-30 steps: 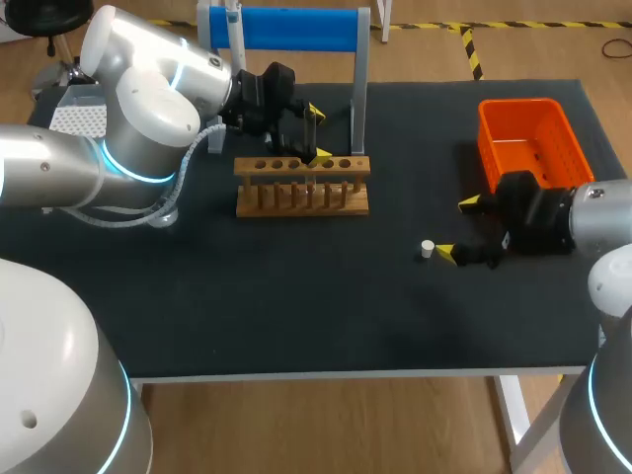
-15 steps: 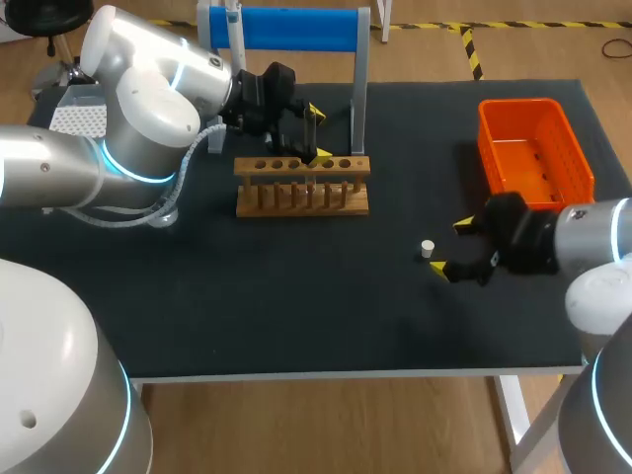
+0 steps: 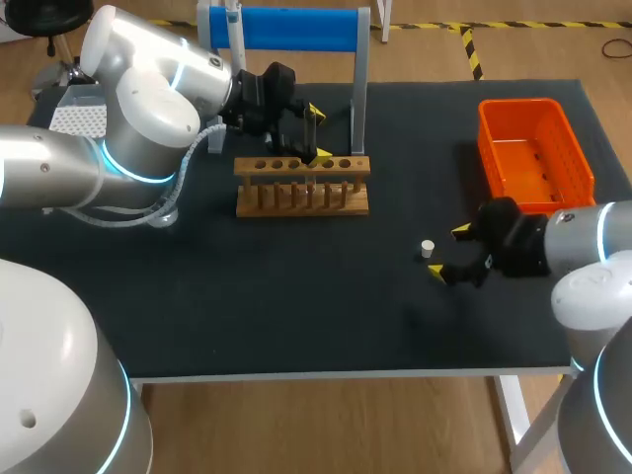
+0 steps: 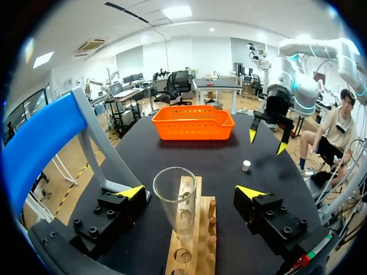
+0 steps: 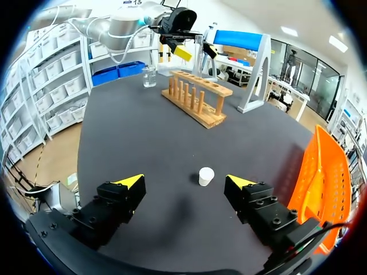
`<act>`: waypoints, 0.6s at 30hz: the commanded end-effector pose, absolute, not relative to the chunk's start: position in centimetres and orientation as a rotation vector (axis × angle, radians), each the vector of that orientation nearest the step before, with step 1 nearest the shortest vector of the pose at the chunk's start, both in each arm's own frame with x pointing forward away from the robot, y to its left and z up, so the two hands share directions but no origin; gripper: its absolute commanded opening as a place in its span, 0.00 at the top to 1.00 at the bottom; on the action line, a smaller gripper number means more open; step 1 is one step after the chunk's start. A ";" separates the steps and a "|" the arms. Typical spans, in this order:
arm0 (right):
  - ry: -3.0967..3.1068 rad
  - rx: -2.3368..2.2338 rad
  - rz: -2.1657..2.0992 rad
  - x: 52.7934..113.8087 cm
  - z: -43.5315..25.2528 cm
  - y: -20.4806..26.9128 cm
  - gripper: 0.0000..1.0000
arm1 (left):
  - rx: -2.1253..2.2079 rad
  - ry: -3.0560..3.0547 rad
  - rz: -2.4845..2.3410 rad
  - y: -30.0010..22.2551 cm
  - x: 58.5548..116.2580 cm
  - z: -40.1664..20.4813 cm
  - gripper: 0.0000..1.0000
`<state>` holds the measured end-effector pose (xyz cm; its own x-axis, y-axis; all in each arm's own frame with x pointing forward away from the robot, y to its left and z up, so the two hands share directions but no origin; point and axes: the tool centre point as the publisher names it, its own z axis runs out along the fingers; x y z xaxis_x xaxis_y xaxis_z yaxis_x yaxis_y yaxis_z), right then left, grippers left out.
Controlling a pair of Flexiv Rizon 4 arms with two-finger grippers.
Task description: Invert the test tube, pick up the pipette, mount the tip to pipette, aspirate from beaker and dispense into the tube, eject the tip, return the pipette, and cap with the stopper.
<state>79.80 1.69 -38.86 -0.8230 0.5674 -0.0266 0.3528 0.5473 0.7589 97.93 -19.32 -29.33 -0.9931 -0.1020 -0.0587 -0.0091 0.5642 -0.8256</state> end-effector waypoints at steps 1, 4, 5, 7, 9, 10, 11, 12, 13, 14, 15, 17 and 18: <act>2.522 0.774 1.128 80.5 -39.6 2.4 0.11 | -0.094 2.694 -1.419 -19.3 98.1 -29.3 0.00; 2.527 0.777 1.121 80.8 -40.1 2.5 0.15 | -0.094 2.694 -1.419 -19.3 98.1 -29.3 0.00; 2.528 0.778 1.119 80.9 -40.2 2.5 0.18 | -0.094 2.694 -1.419 -19.3 98.1 -29.3 0.00; 2.532 0.781 1.115 81.0 -40.4 2.6 0.20 | -0.094 2.694 -1.419 -19.3 98.1 -29.3 0.00; 2.535 0.782 1.111 81.2 -40.6 2.7 0.19 | -0.094 2.694 -1.419 -19.3 98.1 -29.3 0.00; 2.536 0.783 1.110 81.3 -40.7 2.7 0.20 | -0.094 2.694 -1.419 -19.3 98.1 -29.3 0.00; 2.538 0.785 1.107 81.4 -40.8 2.7 0.20 | -0.094 2.694 -1.419 -19.3 98.1 -29.3 0.00; 2.538 0.786 1.105 81.5 -40.9 2.7 0.20 | -0.094 2.694 -1.419 -19.3 98.1 -29.3 0.00; 2.539 0.788 1.103 81.6 -41.0 2.8 0.20 | -0.094 2.694 -1.419 -19.3 98.1 -29.3 0.00; 2.540 0.789 1.100 81.8 -41.1 2.8 0.20 | -0.094 2.694 -1.419 -19.3 98.1 -29.3 0.00; 2.541 0.789 1.097 81.8 -41.2 2.8 0.20 | -0.094 2.694 -1.419 -19.3 98.1 -29.3 0.00; 2.543 0.790 1.093 82.1 -41.4 2.9 0.19 | -0.094 2.694 -1.419 -19.3 98.1 -29.3 0.00; 2.543 0.790 1.092 82.2 -41.6 2.9 0.20 | -0.094 2.694 -1.419 -19.3 98.1 -29.3 0.00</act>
<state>81.71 2.44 -41.08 -0.8185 0.5740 -0.0230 0.3745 0.5636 0.7362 97.93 -19.32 -29.33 -0.9931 -0.1020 -0.0587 -0.0091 0.5643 -0.8255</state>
